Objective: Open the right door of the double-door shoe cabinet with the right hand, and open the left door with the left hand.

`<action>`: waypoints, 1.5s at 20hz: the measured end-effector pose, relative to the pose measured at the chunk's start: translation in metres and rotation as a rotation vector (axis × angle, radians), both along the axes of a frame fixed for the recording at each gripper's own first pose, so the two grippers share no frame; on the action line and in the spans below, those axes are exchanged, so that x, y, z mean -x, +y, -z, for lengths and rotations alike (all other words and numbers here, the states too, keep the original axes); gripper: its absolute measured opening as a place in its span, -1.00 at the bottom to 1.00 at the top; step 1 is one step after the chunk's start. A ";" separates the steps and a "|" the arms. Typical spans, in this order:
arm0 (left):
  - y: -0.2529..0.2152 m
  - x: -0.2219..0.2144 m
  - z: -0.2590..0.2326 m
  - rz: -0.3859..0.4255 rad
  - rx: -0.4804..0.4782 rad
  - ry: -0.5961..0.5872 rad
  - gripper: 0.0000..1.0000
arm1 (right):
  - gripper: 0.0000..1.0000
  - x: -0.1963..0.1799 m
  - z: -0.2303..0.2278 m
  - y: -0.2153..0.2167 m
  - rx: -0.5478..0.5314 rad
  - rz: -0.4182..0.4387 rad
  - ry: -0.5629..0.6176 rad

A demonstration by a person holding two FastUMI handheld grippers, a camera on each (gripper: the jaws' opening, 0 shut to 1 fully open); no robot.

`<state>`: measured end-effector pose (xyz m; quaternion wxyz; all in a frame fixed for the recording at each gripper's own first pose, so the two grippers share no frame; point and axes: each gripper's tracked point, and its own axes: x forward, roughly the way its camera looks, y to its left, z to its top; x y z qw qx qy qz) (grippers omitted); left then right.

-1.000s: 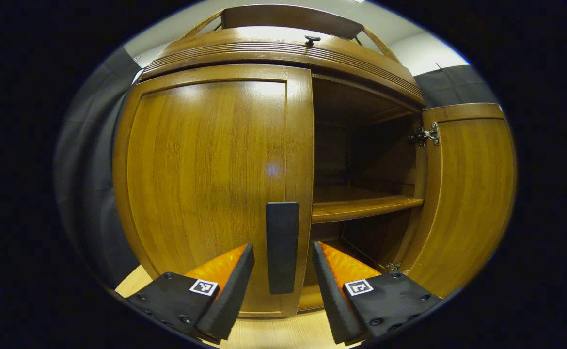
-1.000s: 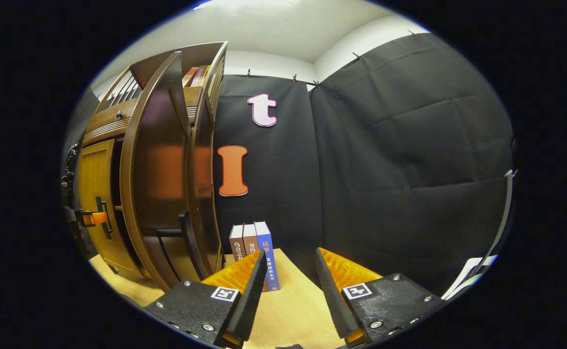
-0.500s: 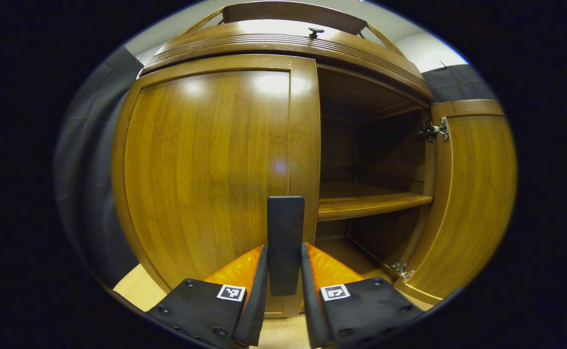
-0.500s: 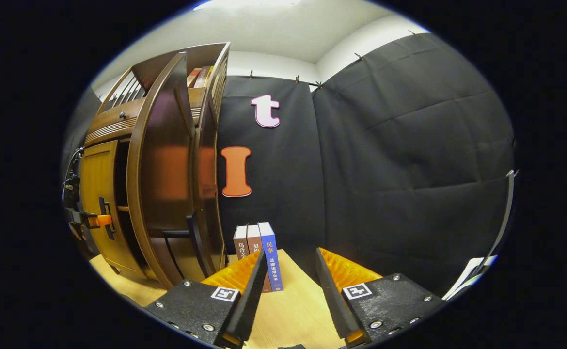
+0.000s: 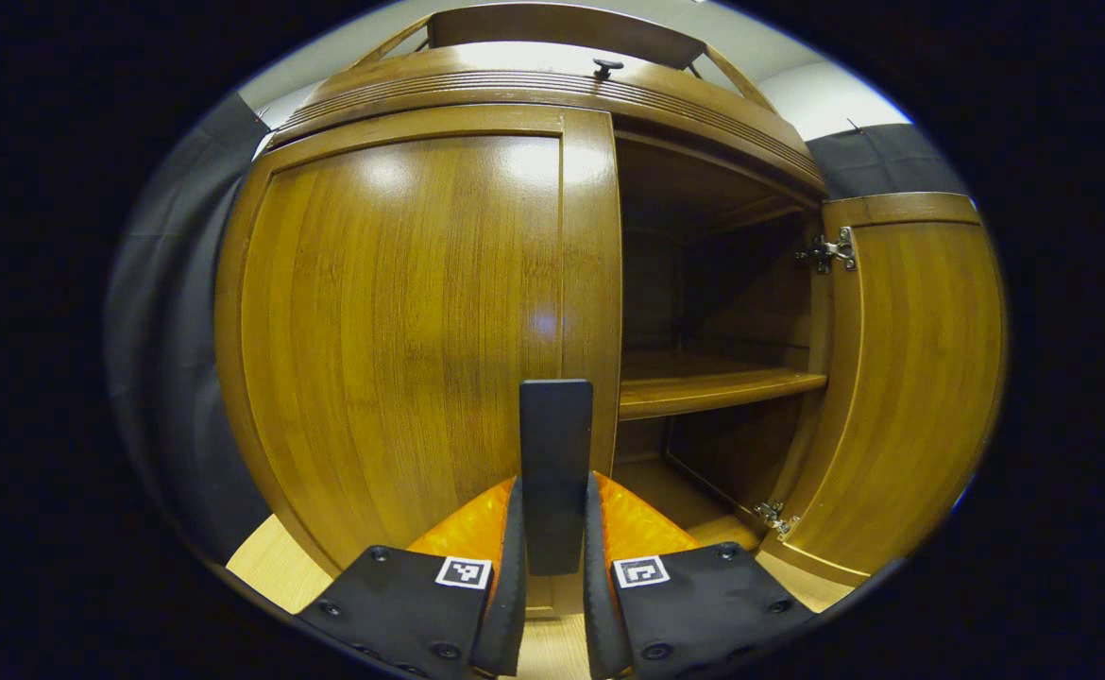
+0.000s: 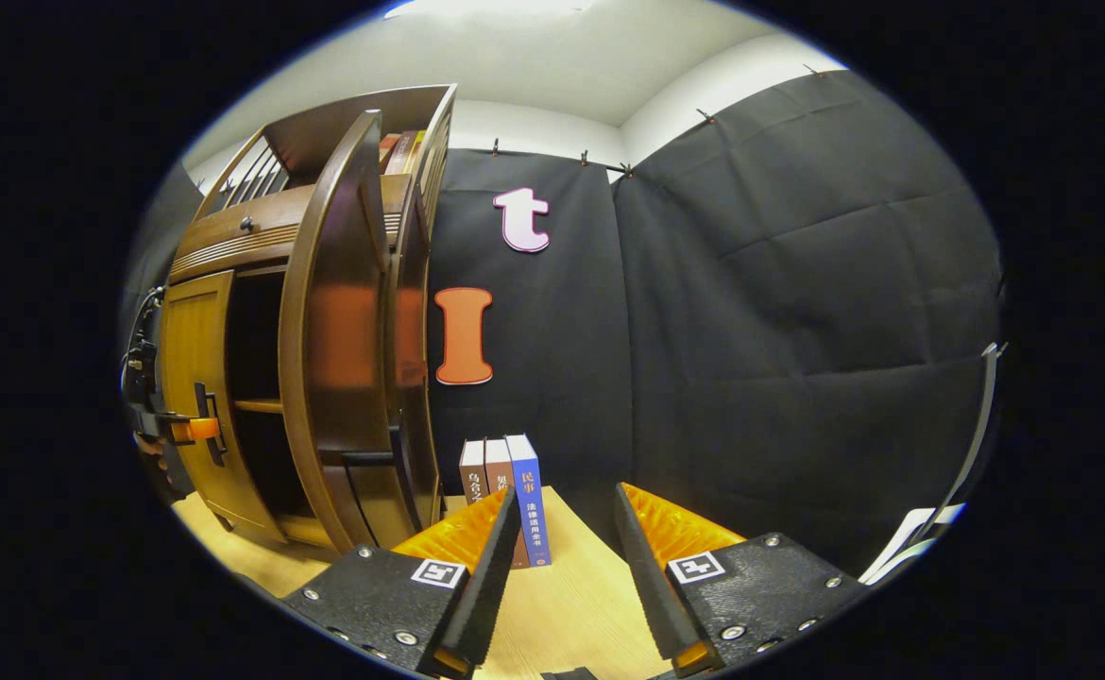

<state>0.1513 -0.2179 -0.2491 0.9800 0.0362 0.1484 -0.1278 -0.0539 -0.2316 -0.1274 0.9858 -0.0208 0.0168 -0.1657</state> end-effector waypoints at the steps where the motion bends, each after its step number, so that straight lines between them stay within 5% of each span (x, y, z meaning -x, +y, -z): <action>1: 0.001 0.006 -0.001 0.008 0.011 0.005 -0.31 | 0.27 0.003 -0.002 0.003 0.005 -0.001 0.001; 7: 0.012 0.039 -0.012 0.044 0.020 0.012 -0.34 | 0.27 0.013 -0.016 0.025 0.003 -0.024 0.008; 9: 0.016 0.050 -0.015 0.057 0.037 0.017 -0.34 | 0.41 0.020 -0.019 0.033 0.012 -0.029 0.008; 11: 0.022 0.059 -0.019 0.066 0.048 0.019 -0.33 | 0.27 0.025 -0.026 0.043 0.008 -0.042 0.002; 12: 0.024 0.063 -0.020 0.069 0.045 0.017 -0.33 | 0.48 0.027 -0.029 0.049 0.003 -0.049 -0.003; 13: 0.026 0.068 -0.021 0.072 0.042 0.014 -0.34 | 0.27 0.029 -0.032 0.053 0.001 -0.056 -0.008; 14: 0.029 0.073 -0.023 0.074 0.041 0.011 -0.34 | 0.49 0.032 -0.037 0.058 0.003 -0.061 -0.014; 19: 0.051 0.103 -0.033 0.088 0.045 -0.002 -0.33 | 0.48 0.039 -0.043 0.087 0.008 -0.108 -0.013; 20: 0.056 0.109 -0.035 0.089 0.046 -0.004 -0.33 | 0.05 0.038 -0.044 0.093 0.007 -0.120 -0.009; 21: 0.059 0.115 -0.035 0.089 0.049 -0.004 -0.34 | 0.27 0.039 -0.044 0.101 0.002 -0.135 -0.006; 30: 0.100 0.151 -0.048 0.057 0.056 -0.027 -0.34 | 0.27 0.032 -0.045 0.160 0.010 -0.234 0.008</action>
